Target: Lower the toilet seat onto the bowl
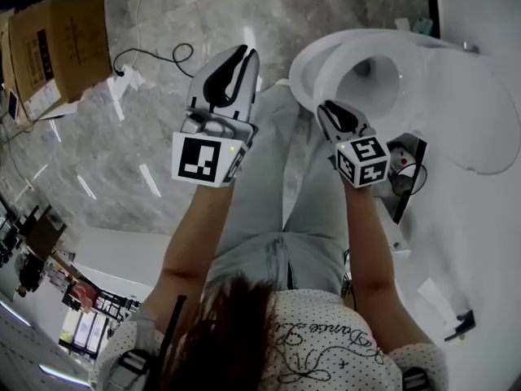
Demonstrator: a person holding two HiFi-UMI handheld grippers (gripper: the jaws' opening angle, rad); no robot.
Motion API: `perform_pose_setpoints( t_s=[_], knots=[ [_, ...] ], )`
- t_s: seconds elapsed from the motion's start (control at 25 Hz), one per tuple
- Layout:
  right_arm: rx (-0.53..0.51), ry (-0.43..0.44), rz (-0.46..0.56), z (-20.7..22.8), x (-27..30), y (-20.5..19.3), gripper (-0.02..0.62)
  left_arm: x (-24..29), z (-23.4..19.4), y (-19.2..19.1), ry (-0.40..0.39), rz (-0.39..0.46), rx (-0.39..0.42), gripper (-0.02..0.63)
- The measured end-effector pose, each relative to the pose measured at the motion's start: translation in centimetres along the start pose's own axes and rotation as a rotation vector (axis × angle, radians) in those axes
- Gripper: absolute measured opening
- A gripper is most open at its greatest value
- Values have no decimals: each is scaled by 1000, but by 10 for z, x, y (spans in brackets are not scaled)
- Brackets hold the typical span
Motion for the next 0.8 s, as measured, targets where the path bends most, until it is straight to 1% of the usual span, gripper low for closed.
perform_pose_setpoints(
  t_s=[0.28, 0.56, 0.8],
  knots=[
    [-80, -19, -110, 1, 42, -5, 75, -7, -9, -22, 58, -19, -21, 37],
    [-111, -24, -189, 7, 77, -11, 58, -12, -21, -38, 84, -43, -32, 25],
    [-139, -14, -256, 12, 110, -21, 29, -18, -33, -52, 119, -55, -55, 25]
  ],
)
Point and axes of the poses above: the fingertips, and each gripper's own axes: x forward along the fingers, z to its right, y out of its top, the point moved 10 cm from there along -x, backward along the fingers, and after that the axes turned 5 degrees about -z, right-handed, at the moved point
